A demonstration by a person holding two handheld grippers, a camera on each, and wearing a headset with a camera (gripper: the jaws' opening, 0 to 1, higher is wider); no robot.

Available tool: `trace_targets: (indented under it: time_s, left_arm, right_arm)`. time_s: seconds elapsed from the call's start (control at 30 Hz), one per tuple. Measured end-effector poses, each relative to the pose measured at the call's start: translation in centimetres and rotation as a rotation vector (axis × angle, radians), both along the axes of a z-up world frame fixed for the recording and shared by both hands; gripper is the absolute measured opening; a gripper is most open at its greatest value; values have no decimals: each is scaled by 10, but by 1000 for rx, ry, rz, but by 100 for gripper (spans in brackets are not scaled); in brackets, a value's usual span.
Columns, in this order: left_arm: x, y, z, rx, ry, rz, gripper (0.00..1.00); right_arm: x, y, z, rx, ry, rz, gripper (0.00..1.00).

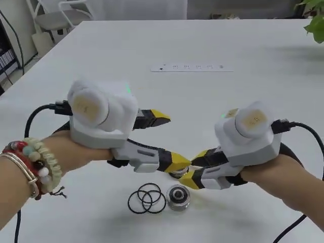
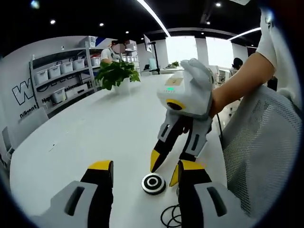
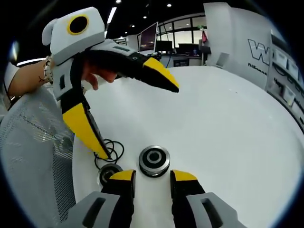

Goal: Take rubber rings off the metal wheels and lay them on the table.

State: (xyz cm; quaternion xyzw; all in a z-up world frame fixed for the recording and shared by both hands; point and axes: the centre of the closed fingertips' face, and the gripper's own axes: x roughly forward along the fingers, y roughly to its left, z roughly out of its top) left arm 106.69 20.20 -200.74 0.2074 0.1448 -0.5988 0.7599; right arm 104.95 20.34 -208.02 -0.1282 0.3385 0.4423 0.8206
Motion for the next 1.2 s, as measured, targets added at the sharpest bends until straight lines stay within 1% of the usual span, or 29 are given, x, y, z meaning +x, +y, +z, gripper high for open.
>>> trace_targets:
  time_s: [0.07, 0.17, 0.2, 0.23, 0.27, 0.3, 0.33, 0.4, 0.43, 0.5, 0.6, 0.67, 0.7, 0.77, 0.83, 0.93, 0.97, 1.07, 1.2]
  left_arm:
    - [2, 1, -9, 9, 13, 12, 47]
    - [1, 1, -22, 23, 37, 24, 42]
    - [1, 1, -27, 28, 45, 33, 39]
    - [0, 1, -30, 31, 48, 33, 37]
    - [-1, 1, -36, 40, 58, 32, 33]
    - [-2, 1, -40, 49, 63, 31, 31]
    - [-2, 1, -42, 53, 64, 29, 29]
    - [-4, 0, -49, 73, 59, 24, 26]
    - [-4, 0, -50, 75, 58, 24, 25]
    - [-4, -1, -51, 73, 66, 27, 22]
    - [-2, 0, -54, 74, 73, 33, 17]
    - [-1, 0, -55, 72, 82, 41, 13]
    - [-1, 0, -56, 68, 92, 45, 11]
    - [-3, 0, -57, 68, 98, 37, 8]
    - [-4, -1, -57, 67, 96, 38, 8]
    - [-2, -1, -58, 58, 115, 50, 8]
    - [-3, 0, -58, 57, 114, 50, 8]
    - [-3, 0, -58, 53, 113, 51, 8]
    - [-3, 0, -58, 48, 112, 52, 8]
  right_arm:
    - [1, 0, 1, 3, -4, -2, 27]
    - [2, 0, 2, 6, -7, -4, 26]
    - [2, 0, 2, 6, -8, -5, 26]
    - [1, 1, 1, 7, -6, -5, 26]
    - [1, 1, 1, 8, -5, -5, 25]
    - [1, 1, 1, 7, -5, -5, 25]
    - [1, 1, 0, 5, -5, -5, 25]
    - [1, 1, -1, -1, -6, -2, 24]
    - [1, 1, -1, -2, -6, 0, 24]
    - [1, 0, -2, -5, -6, 0, 23]
    - [1, 0, -3, -6, -7, 0, 23]
    - [1, 0, -3, -8, -8, 0, 22]
    - [1, 0, -3, -9, -9, 0, 22]
    - [1, 0, -4, -10, -7, 0, 22]
    - [1, 0, -5, -14, -8, 2, 21]
    - [1, 0, -7, -22, -9, 6, 20]
    - [1, 0, -6, -20, -14, 6, 20]
    - [2, 0, -6, -9, -5, -2, 20]
    - [1, -1, -6, -9, 5, -2, 17]
